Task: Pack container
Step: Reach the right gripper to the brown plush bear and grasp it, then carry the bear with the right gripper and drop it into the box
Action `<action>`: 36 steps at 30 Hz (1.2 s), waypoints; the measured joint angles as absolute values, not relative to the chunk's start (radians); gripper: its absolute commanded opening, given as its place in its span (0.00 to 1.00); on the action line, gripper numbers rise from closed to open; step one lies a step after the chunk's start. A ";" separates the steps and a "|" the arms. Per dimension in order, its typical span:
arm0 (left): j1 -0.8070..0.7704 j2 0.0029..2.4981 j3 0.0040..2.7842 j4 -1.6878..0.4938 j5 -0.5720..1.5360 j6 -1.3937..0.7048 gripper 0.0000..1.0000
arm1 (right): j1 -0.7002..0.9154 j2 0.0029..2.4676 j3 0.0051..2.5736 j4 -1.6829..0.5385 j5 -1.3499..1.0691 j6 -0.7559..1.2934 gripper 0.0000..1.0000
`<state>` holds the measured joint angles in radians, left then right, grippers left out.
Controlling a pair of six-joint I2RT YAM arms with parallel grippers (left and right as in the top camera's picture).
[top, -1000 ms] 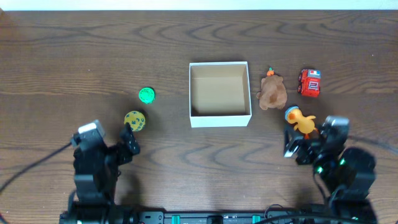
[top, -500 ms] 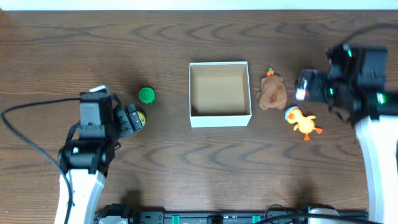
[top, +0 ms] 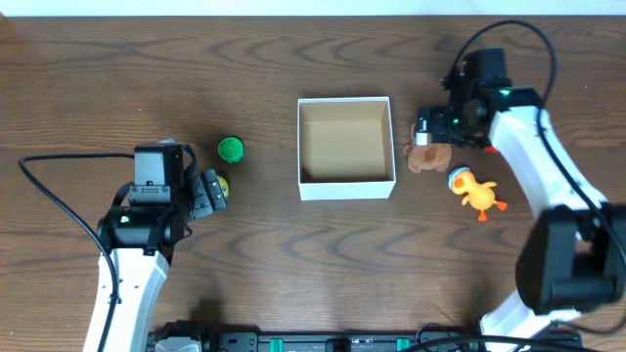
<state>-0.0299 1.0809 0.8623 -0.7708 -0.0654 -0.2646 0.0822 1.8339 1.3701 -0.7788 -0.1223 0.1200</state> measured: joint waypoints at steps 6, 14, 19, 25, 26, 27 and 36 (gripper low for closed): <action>-0.030 1.081 0.863 -0.813 -0.065 -0.265 0.98 | 0.088 1.969 1.371 -0.712 -0.121 0.117 0.86; -0.030 1.081 0.863 -0.819 -0.065 -0.265 0.98 | 0.088 2.009 1.374 -0.699 -0.116 0.122 0.38; -0.030 1.081 0.863 -0.820 -0.065 -0.265 0.98 | 0.088 2.009 1.383 -0.726 -0.105 0.122 0.29; -0.030 1.081 0.863 -0.823 -0.065 -0.265 0.98 | 0.097 1.984 1.441 -0.871 -0.084 0.125 0.20; -0.030 1.081 0.863 -0.823 -0.065 -0.265 0.98 | 0.107 1.962 1.464 -0.892 -0.079 0.125 0.20; -0.030 1.081 0.863 -0.823 -0.065 -0.265 0.98 | 0.118 1.943 1.482 -0.905 -0.077 0.125 0.21; -0.030 1.081 0.863 -0.824 -0.062 -0.265 0.98 | 0.347 1.655 1.609 -0.911 -0.074 0.178 0.16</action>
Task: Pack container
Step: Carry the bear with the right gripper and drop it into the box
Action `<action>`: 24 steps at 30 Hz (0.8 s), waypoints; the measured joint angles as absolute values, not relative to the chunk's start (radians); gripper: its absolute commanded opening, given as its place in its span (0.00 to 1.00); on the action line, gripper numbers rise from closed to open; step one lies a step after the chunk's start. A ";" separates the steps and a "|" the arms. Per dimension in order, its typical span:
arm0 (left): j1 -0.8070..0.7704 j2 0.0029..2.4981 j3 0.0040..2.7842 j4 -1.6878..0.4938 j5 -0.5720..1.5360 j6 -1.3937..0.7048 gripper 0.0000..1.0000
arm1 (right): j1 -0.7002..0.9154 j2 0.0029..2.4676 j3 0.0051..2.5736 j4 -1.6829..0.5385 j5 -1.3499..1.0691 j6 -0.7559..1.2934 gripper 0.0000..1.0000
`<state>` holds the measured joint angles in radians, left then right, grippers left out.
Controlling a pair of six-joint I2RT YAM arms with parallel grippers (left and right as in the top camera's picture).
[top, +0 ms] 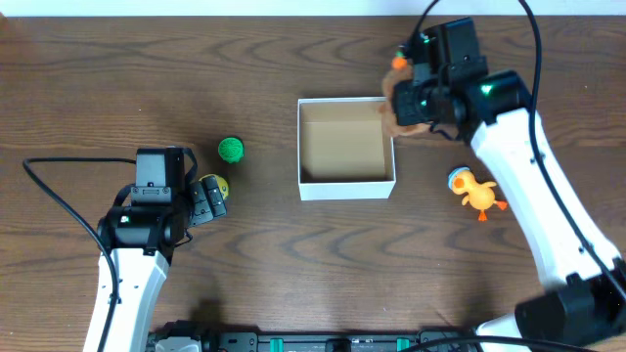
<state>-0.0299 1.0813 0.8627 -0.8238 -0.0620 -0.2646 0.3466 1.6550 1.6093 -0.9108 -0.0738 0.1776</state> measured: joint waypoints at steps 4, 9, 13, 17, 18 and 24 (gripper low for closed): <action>-0.030 1.081 0.863 -0.824 -0.062 -0.265 0.98 | 0.450 1.674 1.599 -0.831 -0.057 0.279 0.18; -0.030 1.081 0.863 -0.824 -0.062 -0.265 0.98 | 0.536 1.810 1.563 -0.700 -0.019 0.394 0.19; -0.030 1.081 0.863 -0.826 -0.062 -0.265 0.98 | 0.584 1.953 1.554 -0.641 -0.004 0.460 0.23; -0.030 1.081 0.863 -0.828 -0.062 -0.265 0.98 | 0.613 2.042 1.543 -0.603 0.001 0.495 0.52; -0.030 1.081 0.863 -0.828 -0.062 -0.265 0.98 | 0.616 2.054 1.542 -0.600 0.002 0.499 0.55; -0.030 1.081 0.863 -0.828 -0.062 -0.265 0.98 | 0.619 2.059 1.542 -0.555 0.017 0.499 0.67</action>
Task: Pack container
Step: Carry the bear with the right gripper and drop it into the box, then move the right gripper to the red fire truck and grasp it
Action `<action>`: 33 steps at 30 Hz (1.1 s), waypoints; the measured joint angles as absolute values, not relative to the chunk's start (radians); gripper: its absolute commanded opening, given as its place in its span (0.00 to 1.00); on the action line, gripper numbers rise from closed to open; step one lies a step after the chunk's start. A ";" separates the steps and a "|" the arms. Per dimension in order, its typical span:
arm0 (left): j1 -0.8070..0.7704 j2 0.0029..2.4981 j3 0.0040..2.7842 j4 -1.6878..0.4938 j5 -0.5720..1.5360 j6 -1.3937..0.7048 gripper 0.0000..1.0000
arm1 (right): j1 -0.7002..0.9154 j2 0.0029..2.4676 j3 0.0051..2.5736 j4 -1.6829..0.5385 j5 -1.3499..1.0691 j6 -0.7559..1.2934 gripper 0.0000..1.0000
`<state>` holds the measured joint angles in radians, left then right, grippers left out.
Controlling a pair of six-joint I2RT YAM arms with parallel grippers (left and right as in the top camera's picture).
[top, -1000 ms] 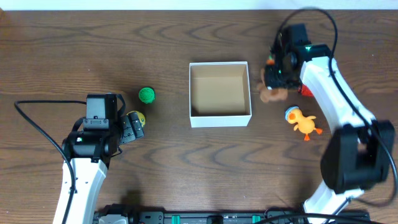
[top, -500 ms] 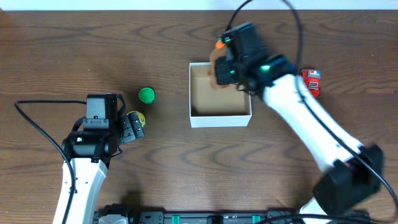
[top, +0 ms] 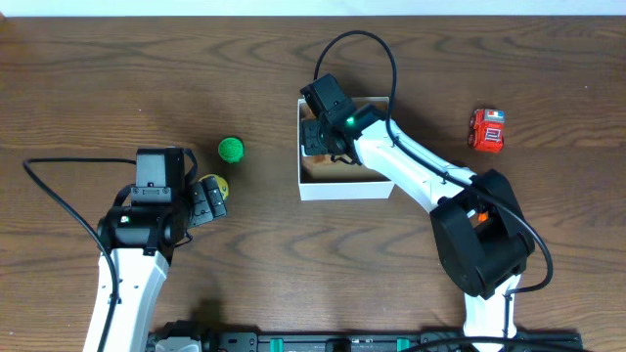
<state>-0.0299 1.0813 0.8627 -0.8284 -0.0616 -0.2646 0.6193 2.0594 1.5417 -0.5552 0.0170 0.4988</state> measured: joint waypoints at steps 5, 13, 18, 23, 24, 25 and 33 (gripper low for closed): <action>-0.030 1.081 0.863 -0.838 -0.062 -0.265 0.98 | 0.610 2.040 1.542 -0.565 0.019 0.482 0.74; -0.030 1.081 0.863 -0.843 -0.060 -0.265 0.98 | 0.560 1.847 1.542 -0.644 0.039 0.429 0.85; -0.030 1.081 0.863 -0.845 -0.059 -0.265 0.98 | 0.455 1.720 1.543 -0.802 0.086 0.400 0.88; -0.030 1.081 0.863 -0.845 -0.059 -0.265 0.98 | 0.215 1.691 1.543 -0.898 0.128 0.378 0.90; -0.030 1.081 0.863 -0.845 -0.059 -0.265 0.98 | 0.167 1.696 1.543 -0.899 0.130 0.377 0.91; -0.030 1.081 0.863 -0.845 -0.059 -0.265 0.98 | 0.111 1.704 1.543 -0.899 0.125 0.375 0.92; -0.030 1.081 0.863 -0.845 -0.059 -0.265 0.98 | -0.142 1.844 1.543 -0.888 0.022 0.321 0.93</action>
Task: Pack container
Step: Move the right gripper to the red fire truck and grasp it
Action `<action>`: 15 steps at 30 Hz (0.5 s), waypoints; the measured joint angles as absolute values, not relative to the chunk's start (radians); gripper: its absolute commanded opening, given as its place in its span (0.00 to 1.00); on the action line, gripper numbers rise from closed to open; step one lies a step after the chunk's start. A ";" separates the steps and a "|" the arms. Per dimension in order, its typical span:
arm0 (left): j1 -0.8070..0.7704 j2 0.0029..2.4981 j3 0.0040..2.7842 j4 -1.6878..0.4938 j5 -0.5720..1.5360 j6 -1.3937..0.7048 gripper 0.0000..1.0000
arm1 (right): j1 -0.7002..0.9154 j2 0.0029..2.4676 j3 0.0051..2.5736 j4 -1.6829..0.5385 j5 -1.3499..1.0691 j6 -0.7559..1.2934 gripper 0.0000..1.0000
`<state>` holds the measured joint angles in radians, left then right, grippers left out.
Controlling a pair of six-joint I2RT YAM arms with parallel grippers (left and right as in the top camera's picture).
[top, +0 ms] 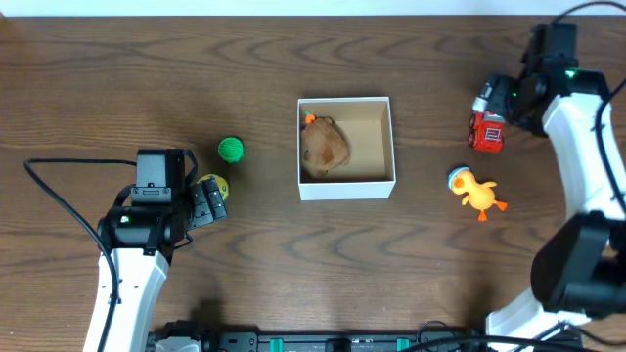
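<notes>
The white box (pixel 345 188) stands open at the table's middle. A brown plush toy (pixel 324 147) lies inside it, against the left wall. A red toy (pixel 487 133) and a yellow duck (pixel 475 191) lie to the right of the box. My right gripper (pixel 488 106) hangs just above the red toy, apparently open with nothing in it. A green ball (pixel 230 149) sits to the left of the box. My left gripper (pixel 209 194) is low at the left, its fingers closed around a yellow ball (pixel 213 183).
Dark wooden table (pixel 293 59) all around. A cable loops from the left arm across the table's left side. The robot base rail runs along the front edge.
The right arm has left the box and now hangs over the red toy at the right. The brown plush stays in the box, let go. The left arm has not moved.
My right gripper was on the brown plush beside the duck, right of the box. Then it held the plush at the box's back right corner, then inside the box. Now the plush lies there alone. The left gripper stayed at the yellow ball throughout.
</notes>
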<state>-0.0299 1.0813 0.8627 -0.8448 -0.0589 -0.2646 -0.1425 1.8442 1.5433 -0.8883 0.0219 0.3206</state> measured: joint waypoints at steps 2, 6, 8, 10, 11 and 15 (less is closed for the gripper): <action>-0.030 1.081 0.863 -0.845 -0.059 -0.265 0.98 | -0.155 1.890 1.543 -0.879 0.008 0.309 0.93; -0.030 1.081 0.863 -0.845 -0.059 -0.265 0.98 | -0.156 1.971 1.543 -0.850 -0.001 0.295 0.91; -0.030 1.081 0.863 -0.847 -0.059 -0.265 0.98 | -0.156 2.010 1.543 -0.823 -0.003 0.293 0.89; -0.030 1.081 0.863 -0.852 -0.059 -0.265 0.98 | -0.156 2.047 1.543 -0.803 -0.004 0.290 0.88; -0.030 1.081 0.863 -0.856 -0.059 -0.265 0.98 | -0.156 2.060 1.543 -0.798 -0.004 0.290 0.88; -0.030 1.081 0.863 -0.858 -0.059 -0.265 0.98 | -0.156 2.102 1.543 -0.789 -0.004 0.286 0.82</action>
<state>-0.0299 1.0813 0.8627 -0.8581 -0.0589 -0.2646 -0.1558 2.1017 1.5433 -0.7887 -0.0036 0.2855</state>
